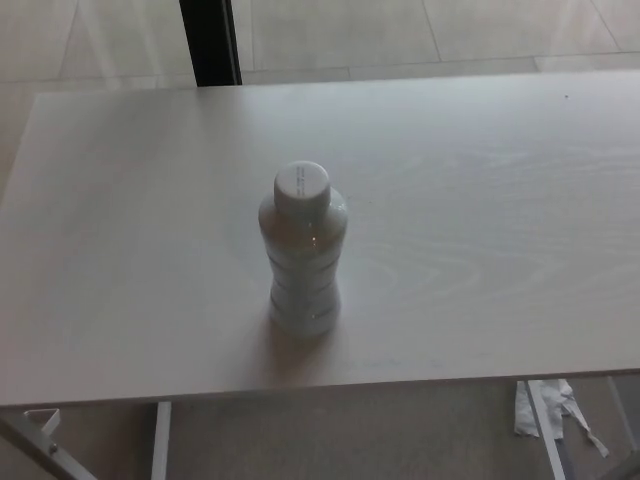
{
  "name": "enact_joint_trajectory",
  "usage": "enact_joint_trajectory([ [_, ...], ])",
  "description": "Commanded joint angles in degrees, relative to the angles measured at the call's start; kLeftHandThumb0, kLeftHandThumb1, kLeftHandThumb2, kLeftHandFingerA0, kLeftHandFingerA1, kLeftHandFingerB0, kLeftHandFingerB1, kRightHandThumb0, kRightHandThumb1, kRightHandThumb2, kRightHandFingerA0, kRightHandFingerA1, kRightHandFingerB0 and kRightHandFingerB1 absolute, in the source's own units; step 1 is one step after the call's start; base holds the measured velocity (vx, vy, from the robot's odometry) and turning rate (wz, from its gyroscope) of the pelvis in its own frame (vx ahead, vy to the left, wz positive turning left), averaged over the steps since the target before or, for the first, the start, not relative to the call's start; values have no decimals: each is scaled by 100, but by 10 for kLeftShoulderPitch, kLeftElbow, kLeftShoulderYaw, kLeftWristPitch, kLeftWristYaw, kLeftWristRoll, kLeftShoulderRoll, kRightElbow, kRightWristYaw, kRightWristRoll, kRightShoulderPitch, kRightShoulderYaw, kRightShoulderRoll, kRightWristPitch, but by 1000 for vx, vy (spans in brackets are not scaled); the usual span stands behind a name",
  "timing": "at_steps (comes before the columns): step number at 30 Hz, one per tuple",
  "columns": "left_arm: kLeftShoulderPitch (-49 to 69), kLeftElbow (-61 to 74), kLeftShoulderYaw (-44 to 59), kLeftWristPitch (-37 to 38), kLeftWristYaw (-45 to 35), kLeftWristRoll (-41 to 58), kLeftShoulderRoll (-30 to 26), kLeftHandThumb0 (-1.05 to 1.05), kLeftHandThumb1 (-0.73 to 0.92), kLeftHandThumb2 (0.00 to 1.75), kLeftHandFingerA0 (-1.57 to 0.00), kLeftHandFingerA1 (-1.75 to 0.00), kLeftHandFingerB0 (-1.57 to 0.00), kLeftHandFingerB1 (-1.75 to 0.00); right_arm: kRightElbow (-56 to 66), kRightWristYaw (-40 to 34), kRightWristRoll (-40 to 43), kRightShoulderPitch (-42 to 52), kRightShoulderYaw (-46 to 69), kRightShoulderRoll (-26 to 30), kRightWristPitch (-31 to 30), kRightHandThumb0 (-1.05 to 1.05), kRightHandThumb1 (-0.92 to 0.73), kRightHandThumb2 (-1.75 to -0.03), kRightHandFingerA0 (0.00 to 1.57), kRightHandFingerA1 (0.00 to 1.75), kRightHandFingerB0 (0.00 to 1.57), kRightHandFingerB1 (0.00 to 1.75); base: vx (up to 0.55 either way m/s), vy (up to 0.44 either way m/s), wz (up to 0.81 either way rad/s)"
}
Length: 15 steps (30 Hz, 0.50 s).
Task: Pick up a bottle and hand it
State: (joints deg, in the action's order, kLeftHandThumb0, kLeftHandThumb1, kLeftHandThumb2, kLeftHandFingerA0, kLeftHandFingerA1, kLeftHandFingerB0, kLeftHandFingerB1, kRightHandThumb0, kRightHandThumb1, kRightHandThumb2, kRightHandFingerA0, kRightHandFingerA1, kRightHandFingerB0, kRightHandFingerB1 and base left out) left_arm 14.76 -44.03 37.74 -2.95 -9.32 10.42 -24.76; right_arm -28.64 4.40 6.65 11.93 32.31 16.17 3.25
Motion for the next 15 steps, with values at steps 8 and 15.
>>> enact_joint_trajectory([
  [8, -91, 100, 109, -39, -4, 103, -64, -80, 40, 55, -141, -108, -41, -38, 53, 4, 77, 1, 63, 1, -9, -66, -59, -58, 38, 55, 29, 49, 0, 0, 0],
  [15, -158, 301, 6, -101, 0, 66, -90, -78, 34, 73, -84, -52, -41, -41, 53, 4, 75, -2, 55, 3, -2, -65, -60, -59, 40, 57, 27, 49, 0, 0, 0],
])
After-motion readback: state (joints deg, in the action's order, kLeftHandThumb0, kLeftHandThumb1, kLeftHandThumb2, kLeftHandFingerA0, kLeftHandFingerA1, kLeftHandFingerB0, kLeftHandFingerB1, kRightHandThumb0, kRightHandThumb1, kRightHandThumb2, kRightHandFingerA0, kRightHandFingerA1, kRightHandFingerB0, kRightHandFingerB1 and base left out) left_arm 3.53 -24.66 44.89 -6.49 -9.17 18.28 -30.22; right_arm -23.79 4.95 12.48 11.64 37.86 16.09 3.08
